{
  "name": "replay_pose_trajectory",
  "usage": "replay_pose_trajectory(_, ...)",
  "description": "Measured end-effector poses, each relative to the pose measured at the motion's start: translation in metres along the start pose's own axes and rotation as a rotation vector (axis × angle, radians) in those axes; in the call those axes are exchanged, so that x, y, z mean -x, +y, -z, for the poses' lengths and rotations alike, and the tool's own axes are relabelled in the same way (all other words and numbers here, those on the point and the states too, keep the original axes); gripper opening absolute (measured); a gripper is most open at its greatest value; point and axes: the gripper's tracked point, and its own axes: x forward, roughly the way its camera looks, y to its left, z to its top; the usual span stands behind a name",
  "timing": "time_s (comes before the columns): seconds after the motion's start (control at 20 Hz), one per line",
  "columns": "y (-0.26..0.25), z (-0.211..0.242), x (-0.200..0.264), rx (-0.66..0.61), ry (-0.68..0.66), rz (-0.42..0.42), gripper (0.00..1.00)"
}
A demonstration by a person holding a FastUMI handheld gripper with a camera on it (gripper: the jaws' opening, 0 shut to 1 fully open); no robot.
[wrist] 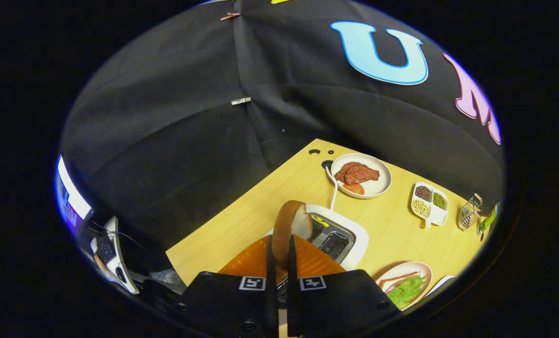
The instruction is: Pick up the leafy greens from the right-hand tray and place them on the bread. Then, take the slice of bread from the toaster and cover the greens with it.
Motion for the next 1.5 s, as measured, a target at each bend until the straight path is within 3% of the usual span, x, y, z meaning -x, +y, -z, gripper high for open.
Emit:
replay_pose_trajectory(0.45,-0.039,-0.041,0.063,-0.058,-0.128,0.015,0.11)
replay_pose_trajectory(0.7,-0.089,-0.044,0.099,-0.119,-0.162,0.055,0.11)
replay_pose_trajectory(1.05,-0.18,0.015,0.125,-0.263,-0.102,0.151,0.11)
replay_pose_trajectory(1.3,-0.205,0.058,0.12,-0.381,-0.044,0.134,0.11)
replay_pose_trajectory(1.5,-0.223,0.085,0.111,-0.382,0.001,0.141,0.11)
